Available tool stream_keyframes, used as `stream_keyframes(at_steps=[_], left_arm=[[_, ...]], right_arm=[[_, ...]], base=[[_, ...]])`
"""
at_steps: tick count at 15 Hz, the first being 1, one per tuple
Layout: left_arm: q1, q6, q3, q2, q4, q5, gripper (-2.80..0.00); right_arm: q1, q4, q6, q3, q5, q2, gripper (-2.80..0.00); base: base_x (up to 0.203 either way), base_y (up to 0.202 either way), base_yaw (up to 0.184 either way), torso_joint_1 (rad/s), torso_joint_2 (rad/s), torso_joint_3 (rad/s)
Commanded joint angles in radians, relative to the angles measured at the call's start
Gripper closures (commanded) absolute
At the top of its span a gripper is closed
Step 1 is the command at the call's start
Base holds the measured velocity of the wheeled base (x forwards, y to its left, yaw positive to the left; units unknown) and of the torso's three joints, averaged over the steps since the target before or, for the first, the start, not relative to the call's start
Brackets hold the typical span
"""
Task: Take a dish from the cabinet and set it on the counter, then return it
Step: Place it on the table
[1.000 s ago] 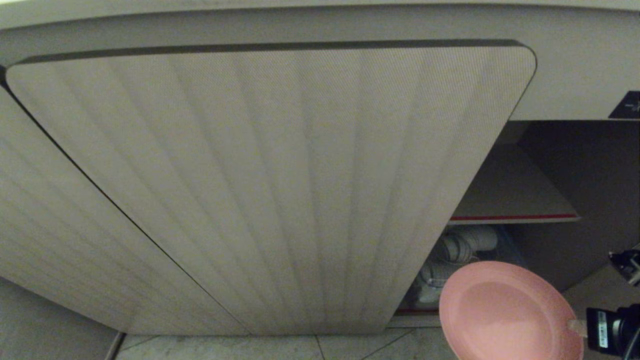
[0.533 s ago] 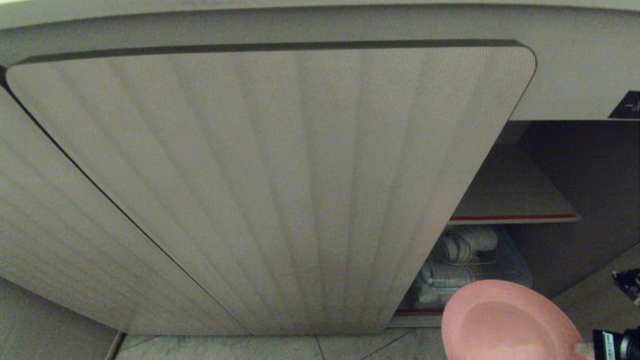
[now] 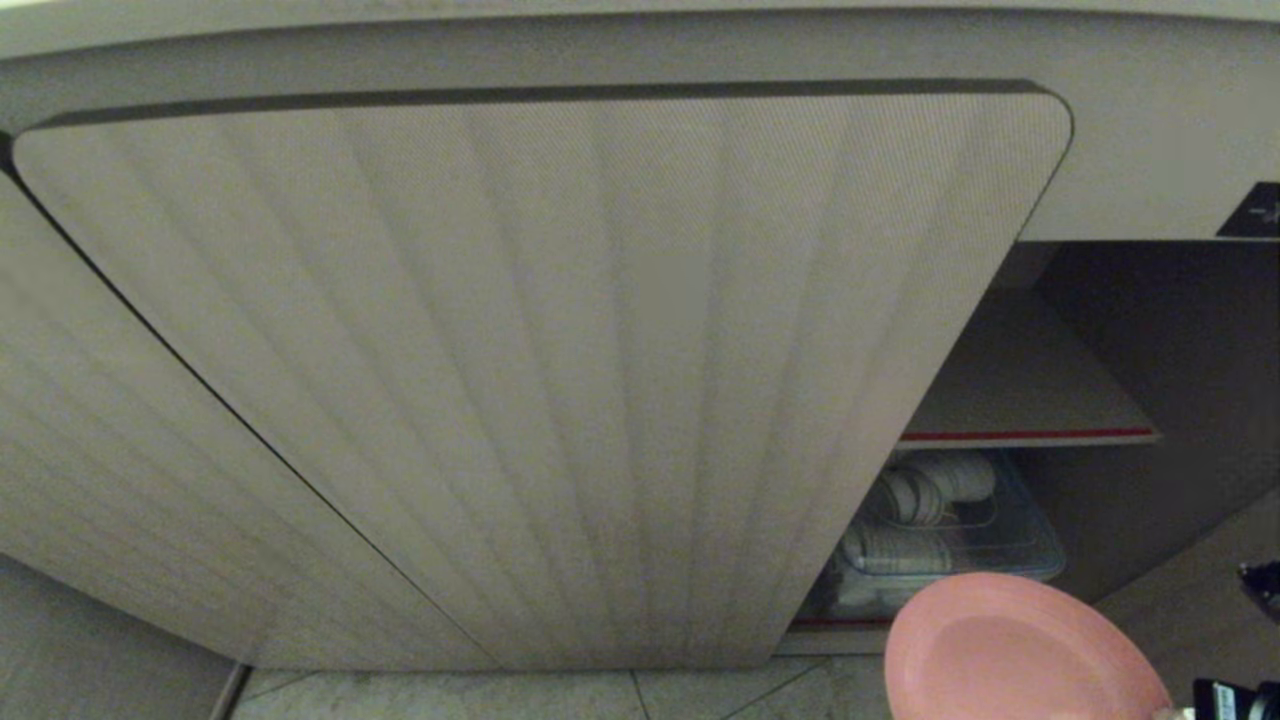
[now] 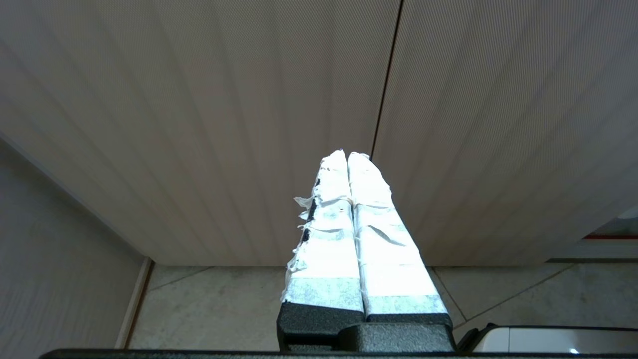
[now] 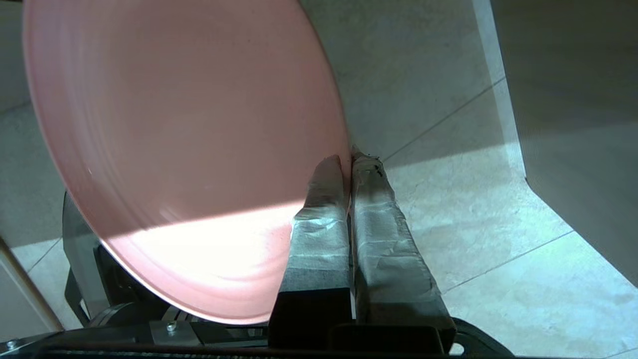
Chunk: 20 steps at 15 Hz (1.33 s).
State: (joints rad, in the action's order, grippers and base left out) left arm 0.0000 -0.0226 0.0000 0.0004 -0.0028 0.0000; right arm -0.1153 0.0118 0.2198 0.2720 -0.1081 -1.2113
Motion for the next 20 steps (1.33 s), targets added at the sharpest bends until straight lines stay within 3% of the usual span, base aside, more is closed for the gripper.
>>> stream_keyframes(at_steps=[1,8,20], left_arm=[[0.0,0.0,0.0,0.0,0.0,0.0,0.0],[0.0,0.0,0.0,0.0,0.0,0.0,0.0],[0.0,0.0,0.0,0.0,0.0,0.0,0.0]], right_arm=[[0.0,0.0,0.013,-0.014,-0.002,0.008,0.0],[0.0,0.0,0.037,-0.037,-0.102,0.049,0.0],[0.0,-0.064,0.05,-0.042,-0.183,0.076,0.0]], base=[[0.0,0.0,0.0,0.0,0.0,0.0],[0.0,0.0,0.0,0.0,0.0,0.0],[0.0,0.0,0.0,0.0,0.0,0.0]])
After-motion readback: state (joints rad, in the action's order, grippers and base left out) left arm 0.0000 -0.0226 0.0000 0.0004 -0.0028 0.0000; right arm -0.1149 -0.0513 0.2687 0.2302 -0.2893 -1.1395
